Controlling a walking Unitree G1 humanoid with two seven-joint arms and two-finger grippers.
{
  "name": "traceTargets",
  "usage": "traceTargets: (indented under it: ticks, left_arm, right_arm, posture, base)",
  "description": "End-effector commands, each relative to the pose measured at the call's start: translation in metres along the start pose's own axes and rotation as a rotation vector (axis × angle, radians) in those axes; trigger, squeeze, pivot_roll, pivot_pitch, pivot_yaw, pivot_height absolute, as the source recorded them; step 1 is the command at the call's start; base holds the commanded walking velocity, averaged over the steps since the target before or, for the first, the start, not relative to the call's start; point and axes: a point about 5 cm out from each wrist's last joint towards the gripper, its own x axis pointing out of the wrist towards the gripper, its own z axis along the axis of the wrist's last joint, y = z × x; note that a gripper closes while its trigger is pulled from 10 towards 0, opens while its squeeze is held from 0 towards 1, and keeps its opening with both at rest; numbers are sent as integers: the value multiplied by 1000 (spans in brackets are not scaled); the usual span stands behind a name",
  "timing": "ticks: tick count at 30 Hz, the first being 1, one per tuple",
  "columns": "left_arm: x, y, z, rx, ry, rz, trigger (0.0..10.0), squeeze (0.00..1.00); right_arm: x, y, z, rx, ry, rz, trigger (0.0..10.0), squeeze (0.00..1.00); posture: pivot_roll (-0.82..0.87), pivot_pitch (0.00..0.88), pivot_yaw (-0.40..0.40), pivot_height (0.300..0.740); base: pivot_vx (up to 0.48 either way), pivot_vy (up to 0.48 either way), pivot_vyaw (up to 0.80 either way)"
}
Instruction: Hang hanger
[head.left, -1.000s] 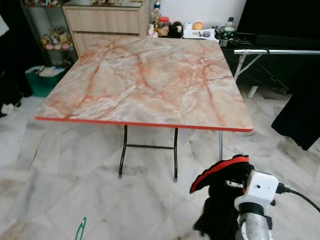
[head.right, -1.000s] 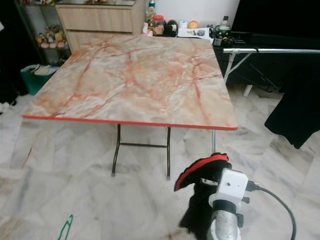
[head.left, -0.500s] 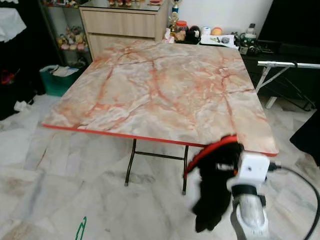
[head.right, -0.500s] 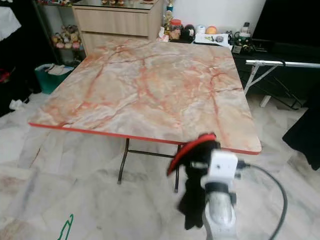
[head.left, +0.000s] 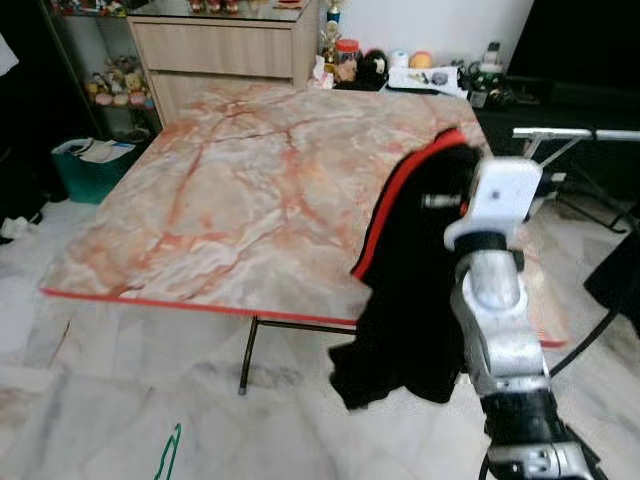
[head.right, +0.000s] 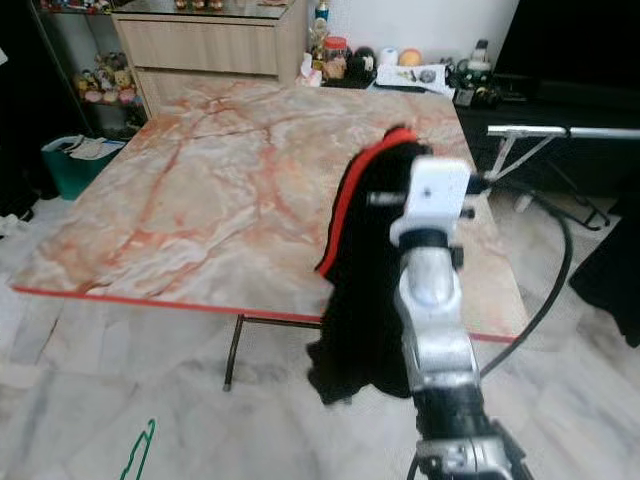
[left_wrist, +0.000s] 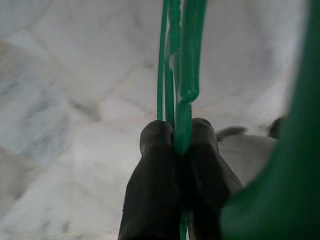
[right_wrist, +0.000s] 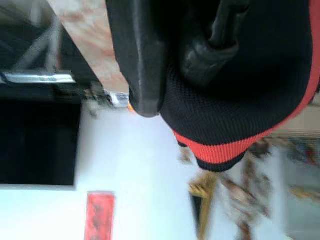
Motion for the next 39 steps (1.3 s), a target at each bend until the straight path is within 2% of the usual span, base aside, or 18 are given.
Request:
traceTargets:
  ticks: [1,3,6,9,20,26,31,39]
  left_arm:
    - [-4,9,-8,3,32,28,10000,0]
    - [-4,10,-9,3,35,30,10000,0]
    - [-5,10,-11,2,41,31,10000,0]
    - [-6,11,-16,-1,53,34,10000,0]
    - [-8,12,-22,-7,64,40,10000,0]
    - [-8,12,-22,-6,64,39,10000,0]
    - [-9,12,-24,-6,66,39,10000,0]
    - [-11,13,-28,-1,76,39,10000,0]
  right_arm:
    - [19,8,18,6,-25,-5,10000,0]
    - [22,6,16,20,1,-24,10000,0]
    - [29,0,19,122,1,-63,10000,0]
    - [41,-6,34,101,-71,-58,10000,0]
    - [64,-17,68,65,-215,-44,10000,0]
    - [67,-11,74,60,-250,9,10000,0]
    - [66,-7,69,38,-252,33,10000,0]
    - [49,-7,29,-5,-163,62,10000,0]
  posture:
    - [48,86,6,740]
    - [46,87,6,740]
    - [49,85,7,740]
    - [53,82,4,740]
    - [62,71,0,740]
    - [63,72,-1,740]
    - [64,75,1,740]
    - [59,93,-1,740]
  base:
    - [274,0,0]
    - [274,0,0]
    - [273,0,0]
    - [270,0,0]
    - [270,0,0]
    - [269,0,0]
    - [270,0,0]
    - [266,0,0]
